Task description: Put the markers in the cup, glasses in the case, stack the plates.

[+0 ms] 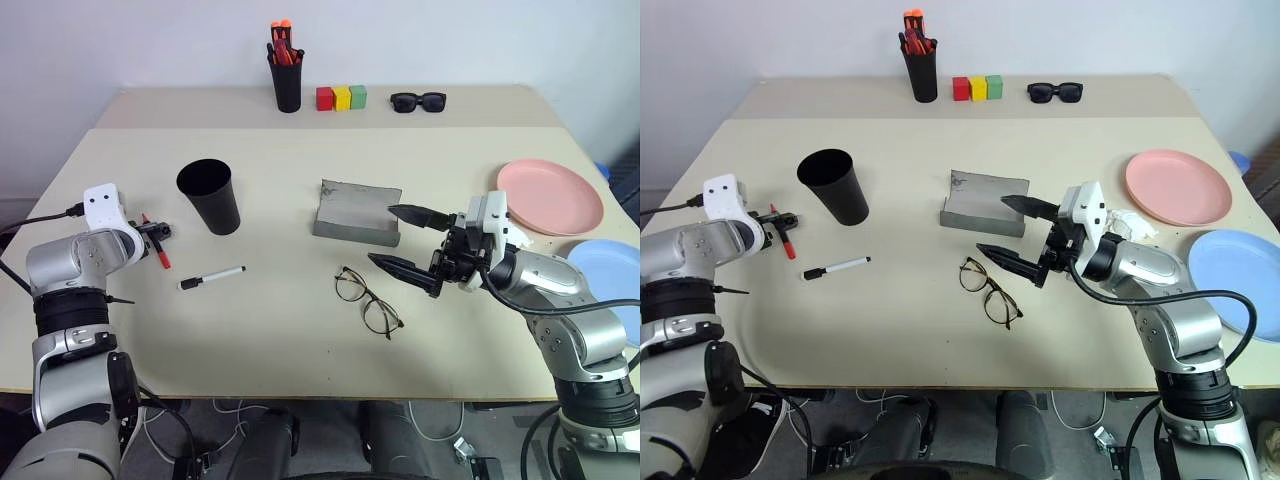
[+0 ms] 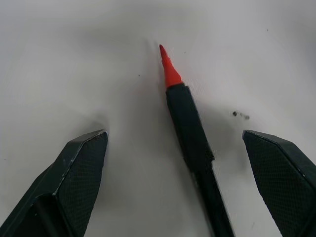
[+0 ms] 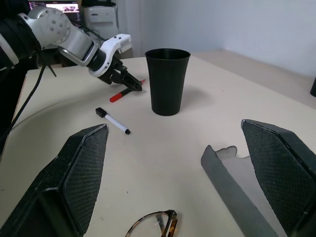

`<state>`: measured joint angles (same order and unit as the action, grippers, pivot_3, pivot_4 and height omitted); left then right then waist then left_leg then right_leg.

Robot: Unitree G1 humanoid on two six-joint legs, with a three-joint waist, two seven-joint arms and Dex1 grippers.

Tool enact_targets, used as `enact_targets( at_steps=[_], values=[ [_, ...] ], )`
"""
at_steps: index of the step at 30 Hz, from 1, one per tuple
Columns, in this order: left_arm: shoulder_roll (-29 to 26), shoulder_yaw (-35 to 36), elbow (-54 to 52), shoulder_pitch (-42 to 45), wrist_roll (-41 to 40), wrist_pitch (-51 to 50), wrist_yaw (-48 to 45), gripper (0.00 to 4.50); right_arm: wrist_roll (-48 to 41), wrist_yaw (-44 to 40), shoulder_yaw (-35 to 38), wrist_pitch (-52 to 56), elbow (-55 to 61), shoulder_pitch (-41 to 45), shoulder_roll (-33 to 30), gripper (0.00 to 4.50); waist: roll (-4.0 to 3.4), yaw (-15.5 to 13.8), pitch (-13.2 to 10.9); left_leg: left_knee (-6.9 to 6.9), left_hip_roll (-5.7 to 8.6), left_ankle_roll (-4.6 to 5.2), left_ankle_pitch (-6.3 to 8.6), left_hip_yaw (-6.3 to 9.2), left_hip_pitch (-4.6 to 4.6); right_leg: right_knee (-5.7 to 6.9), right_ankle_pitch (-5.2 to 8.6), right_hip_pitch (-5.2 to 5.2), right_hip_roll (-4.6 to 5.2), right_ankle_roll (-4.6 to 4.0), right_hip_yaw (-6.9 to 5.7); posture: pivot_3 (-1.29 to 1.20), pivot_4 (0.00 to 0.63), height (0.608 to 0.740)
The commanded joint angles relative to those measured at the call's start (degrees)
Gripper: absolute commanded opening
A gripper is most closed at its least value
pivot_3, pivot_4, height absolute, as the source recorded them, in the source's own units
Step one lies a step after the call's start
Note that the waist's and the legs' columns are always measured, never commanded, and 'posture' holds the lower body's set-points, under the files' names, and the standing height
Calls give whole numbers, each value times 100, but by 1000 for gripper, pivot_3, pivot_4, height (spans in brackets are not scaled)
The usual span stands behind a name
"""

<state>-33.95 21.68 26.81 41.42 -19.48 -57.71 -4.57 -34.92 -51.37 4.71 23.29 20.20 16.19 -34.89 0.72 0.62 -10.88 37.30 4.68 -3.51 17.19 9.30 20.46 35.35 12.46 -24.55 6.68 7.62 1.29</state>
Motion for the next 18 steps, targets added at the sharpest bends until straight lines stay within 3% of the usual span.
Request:
enact_targets(
  at_steps=[1, 7, 14, 18],
  values=[
    [31, 80, 197, 181, 43, 191, -12, 3232, -27, 17, 78, -9, 205, 127, -76, 4500, 0, 0, 0, 0, 0, 0, 0, 0, 0, 0, 0, 0, 0, 0, 0, 0, 150, 740],
    [61, 87, 493, 217, 88, 292, -15, 186, -44, 34, 115, 49, 215, 170, -131, 4500, 0, -5, 1, 1, 1, -1, -1, 0, -1, 1, 0, 1, 1, 0, 0, 0, 150, 740],
    [-277, 9, -104, -156, 245, 796, -389, 60, -32, 91, 93, 107, 219, 216, -138, 4500, 0, 21, 1, 1, 1, -2, -1, 0, -2, 4, -1, 1, 1, 0, 0, 0, 150, 740],
    [-413, 423, -679, -309, 187, 2665, -776, 60, 5, 63, 83, 69, 96, 268, -133, 4500, 9, 12, -4, 0, -5, -8, -5, 0, 5, 3, -3, -8, -1, -4, 0, 0, 150, 740]
  ],
)
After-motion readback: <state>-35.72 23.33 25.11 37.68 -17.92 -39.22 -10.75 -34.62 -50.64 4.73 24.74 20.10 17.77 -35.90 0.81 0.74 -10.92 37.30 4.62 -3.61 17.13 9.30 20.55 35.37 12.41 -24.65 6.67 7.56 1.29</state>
